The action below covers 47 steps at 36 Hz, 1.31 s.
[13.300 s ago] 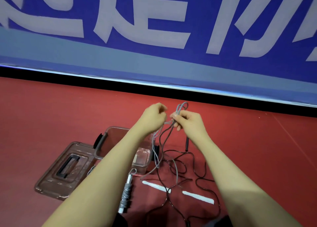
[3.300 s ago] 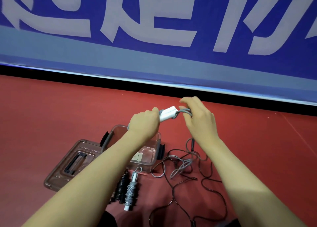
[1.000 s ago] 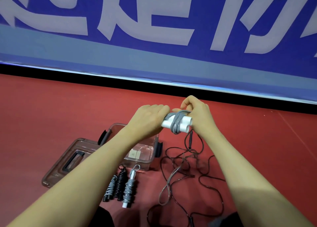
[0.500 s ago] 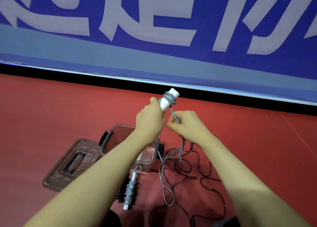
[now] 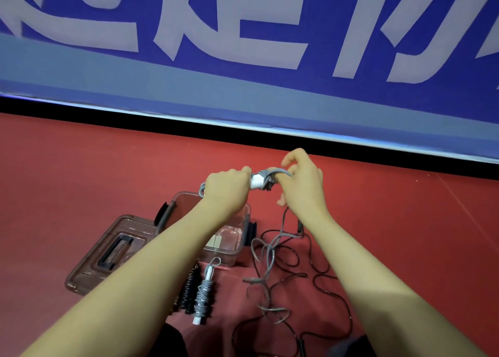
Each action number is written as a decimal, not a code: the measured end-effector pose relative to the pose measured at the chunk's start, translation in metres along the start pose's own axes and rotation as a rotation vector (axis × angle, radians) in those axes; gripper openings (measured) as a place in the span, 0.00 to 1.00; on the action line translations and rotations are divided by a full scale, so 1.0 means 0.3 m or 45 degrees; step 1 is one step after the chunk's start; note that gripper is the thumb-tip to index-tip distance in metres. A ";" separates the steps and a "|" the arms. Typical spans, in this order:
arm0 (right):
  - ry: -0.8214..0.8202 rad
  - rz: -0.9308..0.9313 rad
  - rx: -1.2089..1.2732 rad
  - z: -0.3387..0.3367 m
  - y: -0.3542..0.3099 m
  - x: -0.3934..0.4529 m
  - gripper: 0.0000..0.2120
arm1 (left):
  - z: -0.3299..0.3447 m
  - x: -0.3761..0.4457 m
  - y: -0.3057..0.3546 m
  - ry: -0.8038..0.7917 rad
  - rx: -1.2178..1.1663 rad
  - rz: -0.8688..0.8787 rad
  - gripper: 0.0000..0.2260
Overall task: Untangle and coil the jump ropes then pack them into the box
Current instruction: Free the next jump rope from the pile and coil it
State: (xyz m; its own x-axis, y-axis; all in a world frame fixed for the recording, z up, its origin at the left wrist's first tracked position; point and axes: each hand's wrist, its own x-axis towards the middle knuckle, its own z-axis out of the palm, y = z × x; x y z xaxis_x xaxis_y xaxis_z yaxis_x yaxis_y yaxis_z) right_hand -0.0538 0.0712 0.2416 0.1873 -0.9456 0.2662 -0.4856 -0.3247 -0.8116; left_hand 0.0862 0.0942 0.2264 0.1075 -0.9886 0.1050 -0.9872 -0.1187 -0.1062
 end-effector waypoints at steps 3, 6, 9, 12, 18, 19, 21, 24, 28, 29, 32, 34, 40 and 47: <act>0.048 0.114 0.064 0.017 0.013 0.016 0.11 | 0.010 -0.002 -0.002 -0.022 0.074 0.130 0.12; 0.040 0.115 -0.105 0.015 0.016 0.027 0.15 | 0.014 -0.001 -0.009 0.001 0.132 0.267 0.11; 0.019 0.171 -0.206 -0.004 0.027 0.043 0.16 | 0.016 -0.001 -0.019 0.037 0.155 0.394 0.10; -0.017 0.199 -0.250 -0.022 0.042 0.053 0.19 | 0.014 0.001 -0.033 0.274 0.096 0.565 0.07; -0.118 0.186 -0.359 -0.053 0.047 0.049 0.18 | 0.010 -0.010 -0.039 0.510 -0.099 0.795 0.05; -0.128 0.172 -0.382 -0.059 0.046 0.048 0.18 | 0.009 -0.010 -0.039 0.572 -0.140 0.814 0.07; -0.137 0.143 -0.405 -0.065 0.048 0.049 0.15 | -0.001 -0.013 -0.035 0.714 -0.185 0.835 0.05; -0.141 0.122 -0.388 -0.068 0.042 0.047 0.14 | -0.013 -0.013 -0.026 0.887 -0.230 0.833 0.08; -0.179 0.102 -0.417 -0.075 0.023 0.040 0.07 | -0.044 -0.026 -0.005 0.821 -0.401 0.653 0.09; -0.198 0.080 -0.470 -0.075 0.027 0.040 0.03 | -0.046 -0.028 -0.001 0.788 -0.468 0.563 0.11; -0.210 -0.043 -0.543 -0.059 0.035 0.037 0.07 | -0.057 -0.034 0.012 0.624 -0.718 0.311 0.16; -0.224 -0.079 -0.503 -0.041 0.031 0.034 0.10 | -0.069 -0.034 0.023 0.529 -0.842 0.151 0.15; -0.368 -0.066 -0.328 -0.009 0.036 0.033 0.12 | -0.074 -0.022 0.051 0.424 -0.903 -0.140 0.10; -0.462 -0.084 -0.248 -0.013 0.030 0.017 0.11 | -0.034 0.000 0.044 0.290 -0.739 -0.275 0.11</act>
State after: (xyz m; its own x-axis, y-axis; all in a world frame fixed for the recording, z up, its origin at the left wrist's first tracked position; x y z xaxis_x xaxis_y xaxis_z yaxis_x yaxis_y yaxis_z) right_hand -0.0606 0.0633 0.2376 0.4952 -0.8646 0.0853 -0.6086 -0.4153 -0.6761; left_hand 0.0721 0.0936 0.2350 0.3458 -0.8962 0.2778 -0.8560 -0.1801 0.4846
